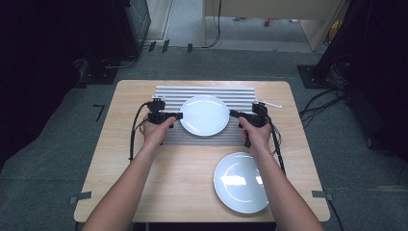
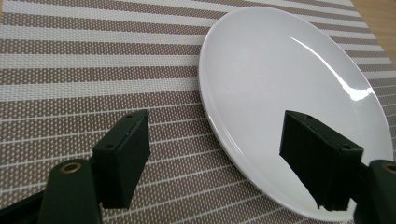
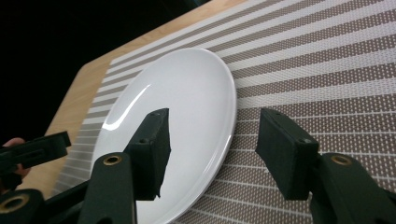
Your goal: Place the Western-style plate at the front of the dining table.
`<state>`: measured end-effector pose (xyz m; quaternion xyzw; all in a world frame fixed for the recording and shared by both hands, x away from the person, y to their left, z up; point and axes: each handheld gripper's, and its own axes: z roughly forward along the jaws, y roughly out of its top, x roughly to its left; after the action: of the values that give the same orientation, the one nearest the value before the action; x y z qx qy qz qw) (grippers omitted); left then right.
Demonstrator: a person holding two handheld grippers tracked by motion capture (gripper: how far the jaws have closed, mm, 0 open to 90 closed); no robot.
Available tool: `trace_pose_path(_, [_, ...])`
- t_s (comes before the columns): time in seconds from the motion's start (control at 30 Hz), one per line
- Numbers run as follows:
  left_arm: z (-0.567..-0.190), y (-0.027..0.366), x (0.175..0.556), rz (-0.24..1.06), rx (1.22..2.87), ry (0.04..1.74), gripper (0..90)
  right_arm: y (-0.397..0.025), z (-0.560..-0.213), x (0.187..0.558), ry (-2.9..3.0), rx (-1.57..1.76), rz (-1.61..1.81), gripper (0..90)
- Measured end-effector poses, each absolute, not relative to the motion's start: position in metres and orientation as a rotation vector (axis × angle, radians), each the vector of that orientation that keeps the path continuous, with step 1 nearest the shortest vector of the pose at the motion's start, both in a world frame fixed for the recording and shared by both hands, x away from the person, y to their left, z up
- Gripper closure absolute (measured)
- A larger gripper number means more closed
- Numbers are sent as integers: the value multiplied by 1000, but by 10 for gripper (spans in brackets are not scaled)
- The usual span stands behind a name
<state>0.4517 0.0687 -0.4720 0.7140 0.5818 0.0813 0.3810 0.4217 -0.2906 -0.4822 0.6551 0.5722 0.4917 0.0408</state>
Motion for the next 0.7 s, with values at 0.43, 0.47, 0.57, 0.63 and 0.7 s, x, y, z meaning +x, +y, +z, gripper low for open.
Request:
trace_pose_path(0.43, [-462, 81, 418, 233, 1853, 1348, 168, -316, -477, 386, 1809, 1927, 1502, 361])
trace_pose_path(0.47, [-461, 82, 416, 234, 1850, 1346, 168, -318, -477, 383, 1813, 1928, 1505, 359])
trace_pose_path(0.57, [-458, 86, 407, 233, 1851, 1327, 168, -323, -476, 374, 1819, 1916, 1513, 357])
trace_pose_path(0.63, [-457, 88, 400, 238, 1859, 1315, 168, -326, -475, 368, 1837, 1892, 1502, 349])
trace_pose_path(0.7, [-455, 92, 395, 244, 1856, 1306, 167, -329, -473, 361, 1853, 1866, 1488, 341])
